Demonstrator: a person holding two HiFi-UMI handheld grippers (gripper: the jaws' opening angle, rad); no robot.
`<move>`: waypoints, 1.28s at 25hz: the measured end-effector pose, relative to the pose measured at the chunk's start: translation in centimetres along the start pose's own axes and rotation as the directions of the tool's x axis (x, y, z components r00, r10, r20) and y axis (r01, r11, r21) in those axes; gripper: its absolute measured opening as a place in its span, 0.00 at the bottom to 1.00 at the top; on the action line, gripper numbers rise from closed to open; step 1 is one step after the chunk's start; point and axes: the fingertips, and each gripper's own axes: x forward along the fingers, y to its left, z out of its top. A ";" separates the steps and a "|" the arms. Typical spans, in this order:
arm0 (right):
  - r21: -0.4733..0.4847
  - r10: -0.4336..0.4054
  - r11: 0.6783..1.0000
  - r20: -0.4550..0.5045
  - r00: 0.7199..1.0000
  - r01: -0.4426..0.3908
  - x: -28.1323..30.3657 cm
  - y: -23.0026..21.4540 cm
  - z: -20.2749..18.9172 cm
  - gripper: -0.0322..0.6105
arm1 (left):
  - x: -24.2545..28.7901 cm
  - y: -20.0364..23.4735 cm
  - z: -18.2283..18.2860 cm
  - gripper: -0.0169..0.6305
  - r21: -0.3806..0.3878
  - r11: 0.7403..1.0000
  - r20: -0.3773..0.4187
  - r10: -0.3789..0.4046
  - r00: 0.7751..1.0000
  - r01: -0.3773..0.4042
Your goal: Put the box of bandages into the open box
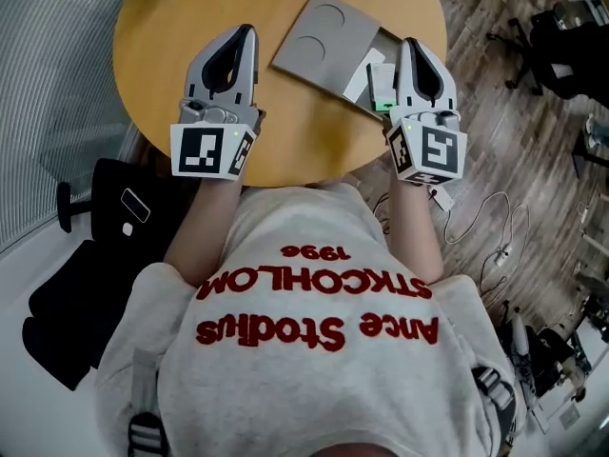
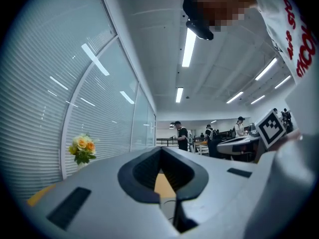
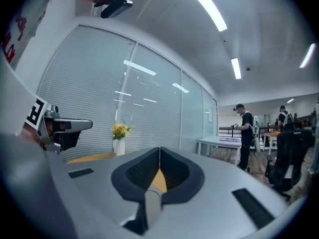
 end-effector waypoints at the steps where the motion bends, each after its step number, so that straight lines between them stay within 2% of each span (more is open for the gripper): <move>1: -0.001 0.023 1.000 0.008 1.000 -0.023 0.3 0.8 0.4 0.06 | -0.8 0.7 0.3 0.04 0.005 1.000 0.002 0.024 1.000 -0.024; 4: -0.005 0.101 0.995 0.033 0.994 -0.100 1.6 3.8 1.6 0.06 | -3.3 3.1 1.3 0.04 0.018 0.994 0.009 0.108 0.994 -0.108; 10: -0.017 0.246 0.969 0.070 0.967 -0.246 3.6 10.8 3.2 0.06 | -9.3 8.1 2.4 0.04 0.040 0.968 0.026 0.247 0.969 -0.248; 16: 0.000 0.341 0.939 0.104 0.934 -0.343 4.3 14.8 4.6 0.06 | -13.9 10.8 3.1 0.04 0.083 0.927 0.013 0.365 0.931 -0.365; 21: 0.010 0.368 0.928 0.119 0.922 -0.372 4.1 16.3 5.2 0.06 | -16.2 11.8 3.5 0.04 0.090 0.910 0.023 0.405 0.914 -0.405; 32: 0.045 0.354 0.931 0.127 0.926 -0.362 3.5 14.8 5.7 0.06 | -16.1 11.9 3.9 0.04 0.069 0.908 0.040 0.412 0.910 -0.414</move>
